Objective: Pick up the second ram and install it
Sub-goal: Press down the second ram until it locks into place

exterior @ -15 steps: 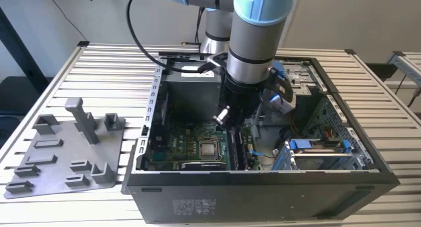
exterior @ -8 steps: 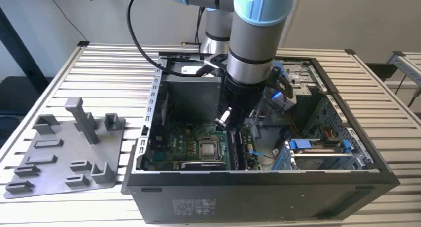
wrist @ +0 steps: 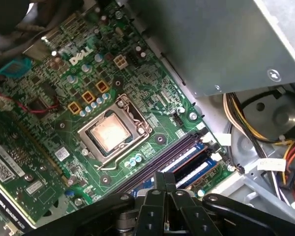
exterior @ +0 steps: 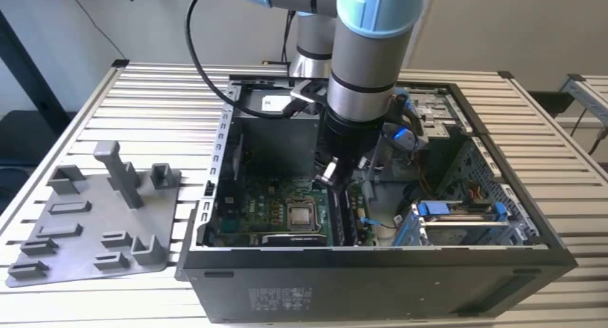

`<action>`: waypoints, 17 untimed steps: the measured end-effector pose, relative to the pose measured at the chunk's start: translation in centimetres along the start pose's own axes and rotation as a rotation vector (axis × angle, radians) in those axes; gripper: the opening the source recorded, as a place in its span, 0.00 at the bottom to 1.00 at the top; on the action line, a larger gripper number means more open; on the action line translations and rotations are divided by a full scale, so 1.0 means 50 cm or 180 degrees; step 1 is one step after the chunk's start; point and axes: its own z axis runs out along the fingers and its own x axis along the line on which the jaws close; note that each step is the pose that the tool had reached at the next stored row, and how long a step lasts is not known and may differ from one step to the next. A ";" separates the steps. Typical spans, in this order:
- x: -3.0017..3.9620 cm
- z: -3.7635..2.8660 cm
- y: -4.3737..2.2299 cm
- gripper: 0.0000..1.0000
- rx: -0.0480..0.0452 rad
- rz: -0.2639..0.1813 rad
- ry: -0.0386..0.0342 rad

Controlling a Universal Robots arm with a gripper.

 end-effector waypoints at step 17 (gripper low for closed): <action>0.001 0.003 0.000 0.11 -0.0012 -0.0823 -0.0014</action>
